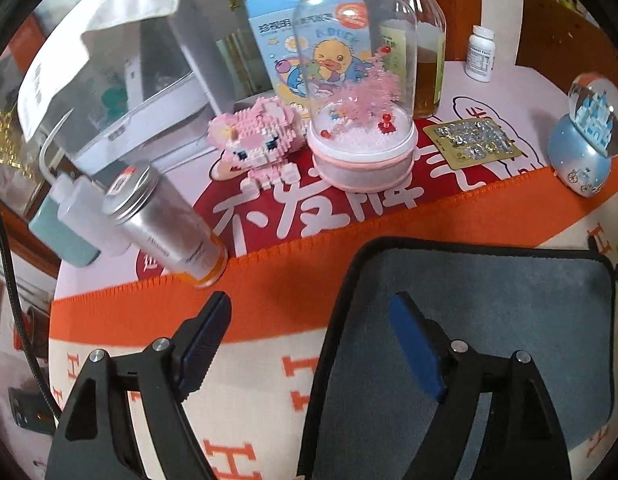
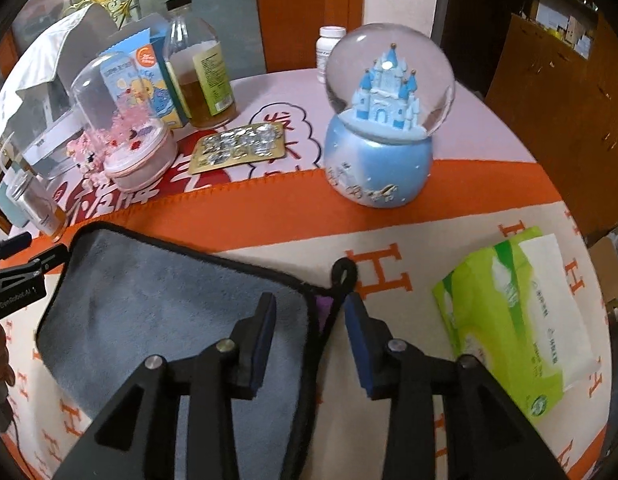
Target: Fold towel
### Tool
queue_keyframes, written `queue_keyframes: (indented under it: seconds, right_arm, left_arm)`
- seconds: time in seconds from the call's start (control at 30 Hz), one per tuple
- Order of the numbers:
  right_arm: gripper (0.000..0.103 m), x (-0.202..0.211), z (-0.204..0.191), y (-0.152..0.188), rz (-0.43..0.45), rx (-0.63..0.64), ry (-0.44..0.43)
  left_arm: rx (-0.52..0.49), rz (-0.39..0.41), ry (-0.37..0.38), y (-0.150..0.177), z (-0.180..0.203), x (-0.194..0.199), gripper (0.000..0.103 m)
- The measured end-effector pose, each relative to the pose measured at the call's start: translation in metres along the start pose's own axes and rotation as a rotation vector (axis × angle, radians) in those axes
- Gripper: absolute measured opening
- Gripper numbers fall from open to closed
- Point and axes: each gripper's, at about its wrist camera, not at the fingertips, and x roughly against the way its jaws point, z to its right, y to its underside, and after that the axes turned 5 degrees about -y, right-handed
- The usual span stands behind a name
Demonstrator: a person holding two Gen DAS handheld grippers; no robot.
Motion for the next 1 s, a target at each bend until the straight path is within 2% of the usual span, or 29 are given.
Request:
queue_keyframes:
  seconds: [0.37, 0.77, 1.0]
  right_arm:
    - [0.036, 0.026, -0.031, 0.017, 0.012, 0.004, -0.048]
    - [0.036, 0.09, -0.068, 0.051, 0.062, 0.047, -0.047]
    - [0.036, 0.132, -0.079, 0.067, 0.105, 0.046, -0.043]
  left_arm:
    - [0.102, 0.012, 0.039, 0.032, -0.021, 0.054, 0.08]
    - [0.181, 0.048, 0.092, 0.083, -0.05, 0.142, 0.08]
    - [0.218, 0.081, 0.061, 0.112, -0.067, 0.182, 0.08]
